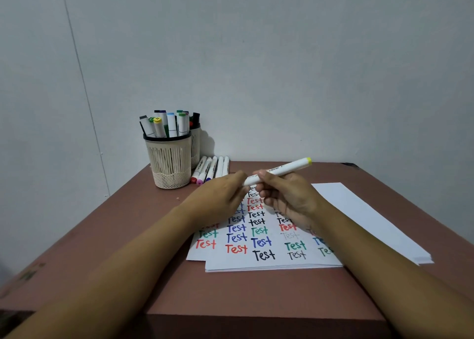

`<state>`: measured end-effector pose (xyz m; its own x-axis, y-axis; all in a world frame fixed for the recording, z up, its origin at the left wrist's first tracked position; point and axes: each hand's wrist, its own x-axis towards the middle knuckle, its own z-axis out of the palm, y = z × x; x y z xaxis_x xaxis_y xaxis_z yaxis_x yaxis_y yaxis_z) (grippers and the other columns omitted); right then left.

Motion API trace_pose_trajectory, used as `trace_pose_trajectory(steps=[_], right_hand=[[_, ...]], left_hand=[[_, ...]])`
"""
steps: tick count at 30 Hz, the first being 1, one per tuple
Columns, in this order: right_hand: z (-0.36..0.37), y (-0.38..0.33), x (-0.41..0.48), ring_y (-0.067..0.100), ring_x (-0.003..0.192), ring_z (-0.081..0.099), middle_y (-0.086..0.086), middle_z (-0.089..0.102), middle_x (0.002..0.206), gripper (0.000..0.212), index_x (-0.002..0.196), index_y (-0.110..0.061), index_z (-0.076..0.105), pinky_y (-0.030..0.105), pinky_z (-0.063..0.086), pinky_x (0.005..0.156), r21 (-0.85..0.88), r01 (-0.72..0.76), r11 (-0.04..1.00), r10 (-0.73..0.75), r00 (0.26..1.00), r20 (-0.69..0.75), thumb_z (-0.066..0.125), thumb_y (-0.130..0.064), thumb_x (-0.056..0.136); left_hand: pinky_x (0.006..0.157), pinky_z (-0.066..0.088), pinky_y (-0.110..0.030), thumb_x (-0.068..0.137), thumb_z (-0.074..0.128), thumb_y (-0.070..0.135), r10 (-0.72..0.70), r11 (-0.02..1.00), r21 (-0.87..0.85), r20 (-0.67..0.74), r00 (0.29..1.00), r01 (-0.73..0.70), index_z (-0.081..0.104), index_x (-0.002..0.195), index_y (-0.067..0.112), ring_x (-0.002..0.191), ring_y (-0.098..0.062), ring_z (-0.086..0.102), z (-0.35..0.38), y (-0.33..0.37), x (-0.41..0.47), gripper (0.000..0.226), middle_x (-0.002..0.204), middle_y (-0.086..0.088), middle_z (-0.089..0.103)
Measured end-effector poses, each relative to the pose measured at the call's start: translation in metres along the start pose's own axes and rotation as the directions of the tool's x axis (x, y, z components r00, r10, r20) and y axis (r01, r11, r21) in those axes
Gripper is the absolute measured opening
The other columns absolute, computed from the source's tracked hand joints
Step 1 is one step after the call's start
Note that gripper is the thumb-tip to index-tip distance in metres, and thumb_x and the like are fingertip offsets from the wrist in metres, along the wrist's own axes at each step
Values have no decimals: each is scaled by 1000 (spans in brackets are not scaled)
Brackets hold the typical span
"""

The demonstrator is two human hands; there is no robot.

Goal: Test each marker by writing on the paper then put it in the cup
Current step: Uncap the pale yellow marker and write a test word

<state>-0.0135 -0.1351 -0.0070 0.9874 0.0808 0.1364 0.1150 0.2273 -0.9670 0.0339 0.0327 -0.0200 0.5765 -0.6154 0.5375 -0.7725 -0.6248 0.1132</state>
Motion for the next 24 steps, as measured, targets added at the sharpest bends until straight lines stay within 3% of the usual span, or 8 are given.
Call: trace_pose_trajectory(steps=[4, 8, 10, 13, 16, 19, 22, 24], right_hand=[[-2, 0, 3, 6, 55, 55, 2, 61, 61, 12, 91, -5, 65, 14, 47, 51, 21, 25, 999, -26, 999, 20, 56, -12, 91], [-1, -1, 1, 6, 56, 55, 2, 62, 64, 12, 93, -7, 67, 14, 47, 50, 11, 38, 999, -38, 999, 31, 55, -12, 92], [-2, -4, 0, 7, 54, 54, 3, 61, 64, 14, 91, -8, 67, 15, 45, 47, 39, 44, 998, -44, 999, -23, 55, -15, 93], [-12, -14, 3, 15, 55, 62, 10, 66, 69, 17, 92, -6, 62, 21, 51, 48, 200, 65, 978, -34, 987, -155, 52, -19, 96], [-33, -21, 7, 28, 67, 70, 24, 69, 80, 14, 88, -3, 56, 31, 59, 58, 339, 96, 936, -17, 973, -230, 49, -13, 96], [-50, -29, 10, 26, 60, 69, 22, 68, 72, 17, 77, -4, 53, 29, 59, 59, 279, 122, 952, -41, 958, -282, 49, 0, 93], [-61, -36, 18, 20, 55, 62, 15, 61, 62, 28, 67, -6, 50, 21, 53, 49, 140, 153, 978, -97, 933, -345, 48, 11, 89], [-71, -36, 26, 14, 53, 57, 9, 61, 55, 26, 68, -7, 51, 18, 48, 45, -6, 135, 991, -125, 898, -422, 51, 11, 87]], left_hand=[[54, 27, -29, 97, 42, 36, -1, 1000, -21, -45, 999, 0, 50, 107, 8, 60, -18, 46, 0, -2, -1, 31, 69, 4, 51], [51, 38, -29, 88, 36, 58, -17, 1000, -6, -115, 993, 16, 53, 107, 12, 56, -19, 53, -6, -3, -5, 52, 66, 5, 58], [56, 42, -33, 90, 46, 53, -104, 988, -123, -82, 991, 93, 49, 110, 15, 60, -17, 56, -5, -3, -3, 43, 69, -2, 63], [52, 30, -23, 92, 49, 42, -211, 946, -260, -36, 977, 195, 46, 108, 18, 58, -2, 47, -3, -4, -4, 29, 65, 7, 51], [64, 34, -23, 98, 41, 28, -321, 886, -353, 6, 947, 302, 52, 110, 13, 81, -9, 51, -4, -10, -5, 22, 93, 2, 57], [70, 35, -22, 99, 36, 14, -388, 834, -418, 22, 921, 361, 57, 116, 7, 93, -11, 48, -3, -12, -2, 29, 103, -1, 56], [78, 36, -22, 99, 38, 16, -407, 829, -412, 18, 913, 377, 56, 124, 9, 100, -15, 51, 1, -13, -1, 31, 115, -6, 57], [74, 37, -22, 98, 43, 21, -400, 844, -382, 22, 916, 377, 53, 128, 12, 98, -18, 54, 1, -13, -2, 33, 113, -6, 59]])
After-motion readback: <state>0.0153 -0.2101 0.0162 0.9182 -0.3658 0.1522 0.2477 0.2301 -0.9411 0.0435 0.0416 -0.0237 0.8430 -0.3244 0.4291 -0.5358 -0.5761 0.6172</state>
